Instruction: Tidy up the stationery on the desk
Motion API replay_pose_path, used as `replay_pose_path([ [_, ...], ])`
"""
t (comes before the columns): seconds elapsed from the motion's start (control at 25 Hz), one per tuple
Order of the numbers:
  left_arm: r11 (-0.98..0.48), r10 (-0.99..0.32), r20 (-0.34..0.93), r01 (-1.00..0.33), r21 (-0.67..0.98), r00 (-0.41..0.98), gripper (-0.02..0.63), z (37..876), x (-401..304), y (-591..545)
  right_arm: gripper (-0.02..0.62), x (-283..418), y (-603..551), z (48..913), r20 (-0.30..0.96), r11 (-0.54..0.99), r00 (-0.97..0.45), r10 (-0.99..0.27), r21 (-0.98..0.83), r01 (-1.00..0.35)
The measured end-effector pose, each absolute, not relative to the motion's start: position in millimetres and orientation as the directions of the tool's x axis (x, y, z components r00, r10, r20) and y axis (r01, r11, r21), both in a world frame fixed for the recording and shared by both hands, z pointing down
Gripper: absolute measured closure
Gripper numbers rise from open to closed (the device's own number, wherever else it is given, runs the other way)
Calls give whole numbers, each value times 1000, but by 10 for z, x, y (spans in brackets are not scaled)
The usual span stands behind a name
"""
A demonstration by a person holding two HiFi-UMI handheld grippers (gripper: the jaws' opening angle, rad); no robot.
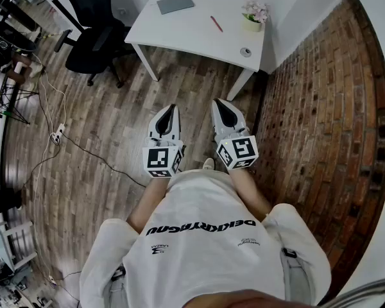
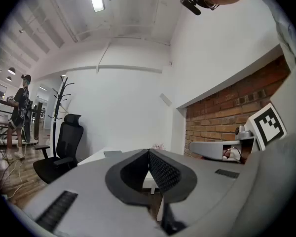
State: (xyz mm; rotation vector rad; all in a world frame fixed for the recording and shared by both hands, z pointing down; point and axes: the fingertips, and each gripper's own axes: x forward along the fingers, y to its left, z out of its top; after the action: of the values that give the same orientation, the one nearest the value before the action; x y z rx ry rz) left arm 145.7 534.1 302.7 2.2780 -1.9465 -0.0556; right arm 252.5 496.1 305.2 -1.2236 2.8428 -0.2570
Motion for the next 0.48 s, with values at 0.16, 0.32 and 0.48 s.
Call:
replay_pose_path([
  [0.16,-161,-983,68,-979,128,171,607,3059,1514,5263,598,2543,4863,3072,26,686,-699,-714,-171,-707],
  [0.32,-160,-982,84,-980,120,171,607,3134,1584,5217,597,2601,4837,3112,16,710,-722,-691,-173,-683],
  [0.48,-129,-986,94,-985,115,140,607,3191,1645,5126,597,2682,4757,3134,8,706,-721,-693,-193,-681],
])
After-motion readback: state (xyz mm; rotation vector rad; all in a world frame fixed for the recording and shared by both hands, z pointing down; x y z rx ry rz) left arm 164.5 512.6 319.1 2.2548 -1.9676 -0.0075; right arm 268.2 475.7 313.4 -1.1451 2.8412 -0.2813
